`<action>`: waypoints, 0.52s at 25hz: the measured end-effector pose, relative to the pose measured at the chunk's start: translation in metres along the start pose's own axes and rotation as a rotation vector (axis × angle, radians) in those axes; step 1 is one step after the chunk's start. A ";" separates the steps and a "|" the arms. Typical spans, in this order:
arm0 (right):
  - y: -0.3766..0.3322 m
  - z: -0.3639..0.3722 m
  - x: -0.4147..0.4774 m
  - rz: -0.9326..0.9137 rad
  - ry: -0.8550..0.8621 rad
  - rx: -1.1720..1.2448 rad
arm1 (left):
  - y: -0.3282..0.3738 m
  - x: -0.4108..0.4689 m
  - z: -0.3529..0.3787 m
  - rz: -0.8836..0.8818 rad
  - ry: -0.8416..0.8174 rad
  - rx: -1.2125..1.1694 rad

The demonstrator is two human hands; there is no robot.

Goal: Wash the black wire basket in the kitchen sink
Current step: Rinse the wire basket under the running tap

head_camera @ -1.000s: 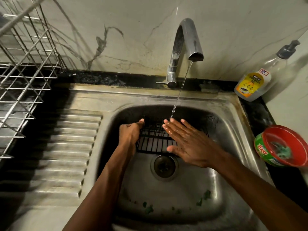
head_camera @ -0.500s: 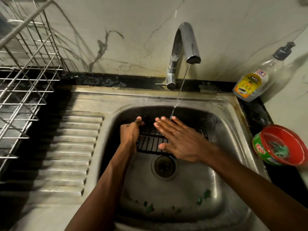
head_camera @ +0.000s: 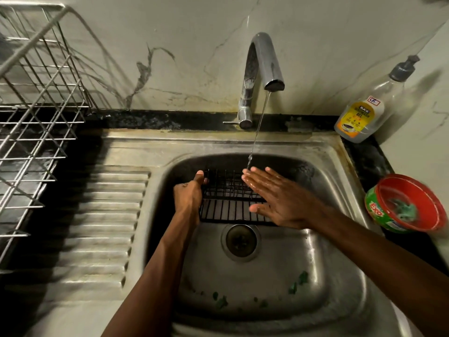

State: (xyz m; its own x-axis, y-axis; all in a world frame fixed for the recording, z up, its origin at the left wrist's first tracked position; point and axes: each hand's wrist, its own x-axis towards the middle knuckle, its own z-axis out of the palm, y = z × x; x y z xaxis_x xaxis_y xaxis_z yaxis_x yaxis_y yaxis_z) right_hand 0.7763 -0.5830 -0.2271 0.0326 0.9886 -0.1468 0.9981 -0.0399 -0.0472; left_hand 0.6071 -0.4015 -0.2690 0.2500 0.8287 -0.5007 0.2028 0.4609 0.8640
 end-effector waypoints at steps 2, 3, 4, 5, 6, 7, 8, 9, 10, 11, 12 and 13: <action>-0.029 -0.002 0.029 -0.050 -0.005 0.010 | 0.001 -0.003 0.003 0.005 -0.006 -0.001; -0.049 -0.001 0.047 -0.087 0.001 0.009 | 0.003 -0.004 0.004 0.007 -0.023 0.005; -0.066 -0.001 0.063 -0.105 0.009 0.032 | 0.005 -0.004 0.004 0.007 -0.033 0.015; -0.074 0.000 0.073 -0.108 0.017 0.064 | 0.005 -0.003 0.003 0.010 -0.031 0.030; -0.071 0.000 0.075 -0.113 0.022 0.070 | 0.004 -0.002 0.002 0.007 -0.023 0.026; -0.061 0.000 0.068 -0.123 0.029 0.055 | 0.004 -0.002 0.001 0.000 -0.025 -0.002; -0.046 0.001 0.057 -0.127 0.033 0.042 | 0.004 -0.002 0.001 -0.005 -0.028 -0.038; -0.029 0.001 0.041 -0.115 0.031 0.045 | 0.003 -0.002 0.002 -0.013 -0.039 -0.066; -0.013 0.000 0.025 -0.076 0.029 0.047 | 0.002 -0.004 0.003 -0.021 -0.048 -0.075; 0.000 0.000 0.011 -0.018 0.020 0.037 | 0.003 -0.005 0.003 -0.022 -0.055 -0.074; 0.009 -0.003 0.000 0.040 -0.003 0.017 | 0.004 -0.007 0.004 -0.022 -0.056 -0.078; 0.013 -0.006 -0.006 0.085 -0.039 -0.011 | 0.003 -0.008 0.003 -0.029 -0.059 -0.081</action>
State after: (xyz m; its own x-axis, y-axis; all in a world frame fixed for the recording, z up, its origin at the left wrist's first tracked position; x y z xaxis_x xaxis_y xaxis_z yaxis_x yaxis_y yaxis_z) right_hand 0.7895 -0.5884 -0.2212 0.1149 0.9753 -0.1885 0.9924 -0.1211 -0.0217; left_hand 0.6086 -0.4075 -0.2623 0.3008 0.7959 -0.5254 0.1337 0.5103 0.8495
